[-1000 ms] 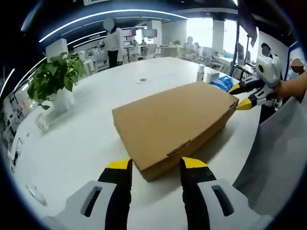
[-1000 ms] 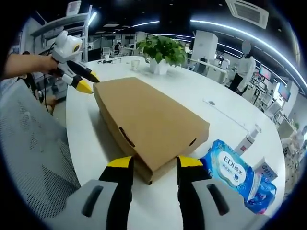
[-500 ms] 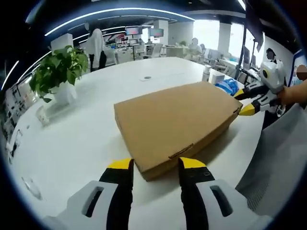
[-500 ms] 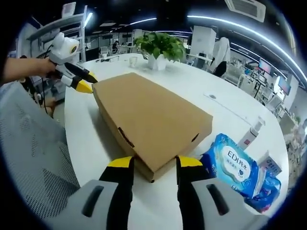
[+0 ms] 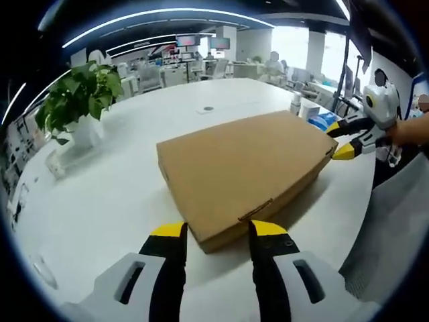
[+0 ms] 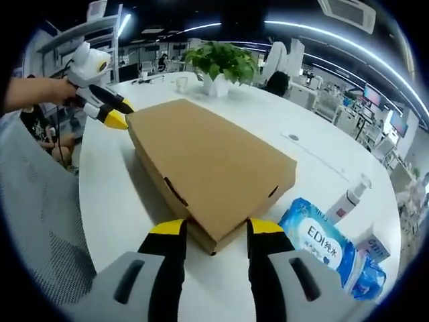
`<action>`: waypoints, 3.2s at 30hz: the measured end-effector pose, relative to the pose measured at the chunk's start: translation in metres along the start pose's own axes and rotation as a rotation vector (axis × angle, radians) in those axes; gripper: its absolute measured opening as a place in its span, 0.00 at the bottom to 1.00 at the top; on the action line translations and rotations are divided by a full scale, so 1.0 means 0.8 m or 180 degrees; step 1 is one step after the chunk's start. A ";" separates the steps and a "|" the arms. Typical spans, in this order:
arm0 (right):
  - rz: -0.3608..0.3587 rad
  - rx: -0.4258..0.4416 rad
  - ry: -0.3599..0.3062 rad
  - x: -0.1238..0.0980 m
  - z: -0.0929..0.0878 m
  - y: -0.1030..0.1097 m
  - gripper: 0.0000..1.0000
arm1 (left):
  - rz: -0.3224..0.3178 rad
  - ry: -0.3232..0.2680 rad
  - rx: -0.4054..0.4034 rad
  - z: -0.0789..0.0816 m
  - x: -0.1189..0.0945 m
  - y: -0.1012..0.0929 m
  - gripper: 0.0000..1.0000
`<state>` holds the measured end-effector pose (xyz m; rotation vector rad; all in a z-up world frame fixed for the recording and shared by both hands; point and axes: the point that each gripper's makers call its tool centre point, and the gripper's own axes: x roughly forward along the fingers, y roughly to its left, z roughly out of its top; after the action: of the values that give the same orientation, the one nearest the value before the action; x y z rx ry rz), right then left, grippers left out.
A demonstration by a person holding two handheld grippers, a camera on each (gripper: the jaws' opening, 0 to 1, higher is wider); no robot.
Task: Operate the shoe box by opening the lid, removing the specified soft item, and placing it in the target area until the item is outside and the box remains undamaged.
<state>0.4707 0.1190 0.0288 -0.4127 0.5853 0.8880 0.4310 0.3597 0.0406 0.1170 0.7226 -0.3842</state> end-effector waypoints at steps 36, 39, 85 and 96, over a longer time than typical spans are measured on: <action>-0.0127 0.0022 -0.0063 0.003 0.023 -0.050 0.33 | 0.0025 -0.0121 -0.0145 0.048 0.021 0.031 0.41; -0.0175 0.0054 -0.0119 -0.020 0.021 -0.047 0.34 | 0.0053 -0.0137 -0.0133 0.042 0.005 0.022 0.42; -0.1308 0.0722 -0.0420 -0.259 -0.084 -0.012 0.96 | 0.0300 -0.0812 -0.0107 -0.004 -0.144 -0.102 1.00; -0.1257 0.0724 -0.0395 -0.257 -0.085 -0.007 0.96 | 0.0352 -0.0843 -0.0089 -0.006 -0.149 -0.097 1.00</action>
<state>0.3530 -0.0455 0.1061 -0.2519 0.4629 0.4588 0.3170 0.3252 0.1182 0.0775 0.4575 -0.2771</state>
